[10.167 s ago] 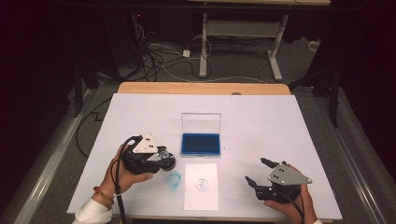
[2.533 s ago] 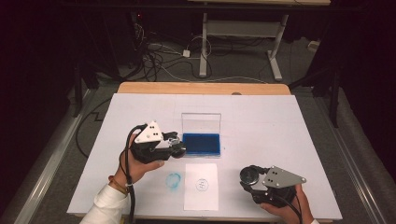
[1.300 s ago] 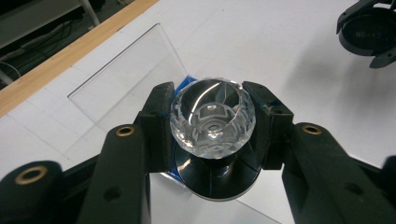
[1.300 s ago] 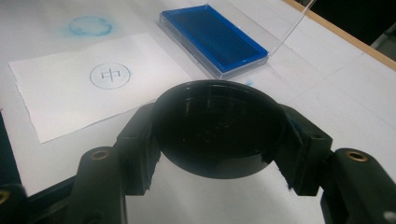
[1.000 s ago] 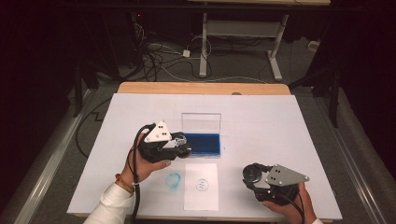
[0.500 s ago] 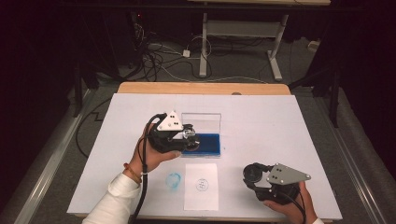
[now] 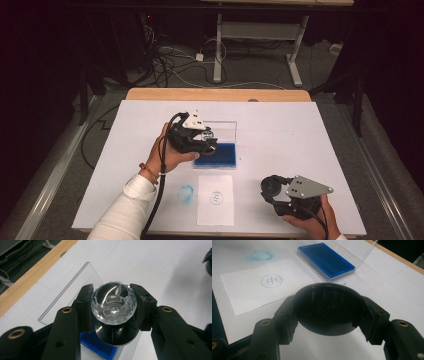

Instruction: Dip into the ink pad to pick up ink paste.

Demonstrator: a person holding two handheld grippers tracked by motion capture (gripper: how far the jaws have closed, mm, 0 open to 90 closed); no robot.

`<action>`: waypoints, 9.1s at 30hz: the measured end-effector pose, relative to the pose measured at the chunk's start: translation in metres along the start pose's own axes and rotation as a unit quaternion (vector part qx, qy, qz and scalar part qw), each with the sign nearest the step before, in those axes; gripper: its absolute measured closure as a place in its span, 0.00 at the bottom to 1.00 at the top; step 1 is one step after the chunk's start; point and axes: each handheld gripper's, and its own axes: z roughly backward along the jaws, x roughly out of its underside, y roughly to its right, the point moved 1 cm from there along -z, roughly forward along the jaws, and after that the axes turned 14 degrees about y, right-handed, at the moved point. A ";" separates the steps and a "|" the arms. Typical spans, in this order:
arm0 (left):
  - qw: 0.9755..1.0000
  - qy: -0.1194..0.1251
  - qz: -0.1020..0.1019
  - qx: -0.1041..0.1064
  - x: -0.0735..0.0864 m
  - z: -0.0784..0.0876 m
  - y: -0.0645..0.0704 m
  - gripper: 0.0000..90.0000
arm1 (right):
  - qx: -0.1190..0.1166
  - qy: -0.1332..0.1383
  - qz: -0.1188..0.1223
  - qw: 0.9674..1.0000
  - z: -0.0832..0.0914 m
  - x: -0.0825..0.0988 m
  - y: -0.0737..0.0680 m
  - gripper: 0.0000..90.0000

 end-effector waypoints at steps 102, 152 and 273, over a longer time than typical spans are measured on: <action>0.997 -0.031 0.050 -0.041 0.067 -0.053 -0.011 0.61 | 0.000 -0.019 0.001 1.000 -0.002 0.005 -0.003 0.43; 0.997 -0.043 0.049 -0.030 0.068 -0.051 -0.014 0.61 | -0.002 -0.024 0.001 1.000 -0.003 0.007 -0.003 0.43; 0.995 0.080 -0.052 -0.026 0.050 0.059 0.047 0.61 | -0.013 -0.004 -0.003 1.000 -0.001 0.001 -0.002 0.43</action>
